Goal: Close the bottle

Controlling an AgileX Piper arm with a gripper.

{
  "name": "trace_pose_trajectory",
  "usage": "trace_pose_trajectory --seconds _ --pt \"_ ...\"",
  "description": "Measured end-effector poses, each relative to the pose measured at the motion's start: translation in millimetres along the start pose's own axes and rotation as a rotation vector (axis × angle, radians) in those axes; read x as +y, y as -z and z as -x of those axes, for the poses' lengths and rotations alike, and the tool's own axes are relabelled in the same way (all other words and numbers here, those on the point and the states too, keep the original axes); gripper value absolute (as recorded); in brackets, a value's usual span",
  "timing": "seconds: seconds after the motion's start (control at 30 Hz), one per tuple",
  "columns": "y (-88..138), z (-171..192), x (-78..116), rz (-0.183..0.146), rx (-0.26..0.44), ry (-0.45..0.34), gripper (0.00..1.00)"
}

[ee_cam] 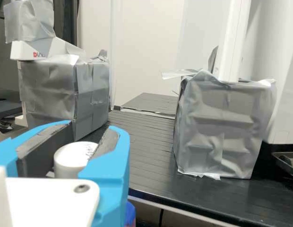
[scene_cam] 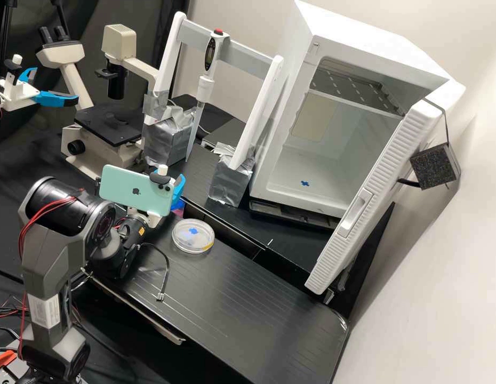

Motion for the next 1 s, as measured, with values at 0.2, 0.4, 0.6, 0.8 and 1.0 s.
trace_pose_trajectory --seconds 0.2,0.4,0.6,0.8,1.0 --pt "-3.8 -0.6 -1.2 0.003 -0.012 0.008 0.00" --pt "-5.3 -0.4 0.1 0.012 -0.009 0.011 0.00" --pt "-5.7 -0.4 0.4 0.012 -0.010 0.010 1.00" --pt "-5.7 -0.4 0.4 0.012 -0.010 0.010 1.00" --pt "-5.7 -0.4 0.4 0.012 -0.010 0.010 1.00"
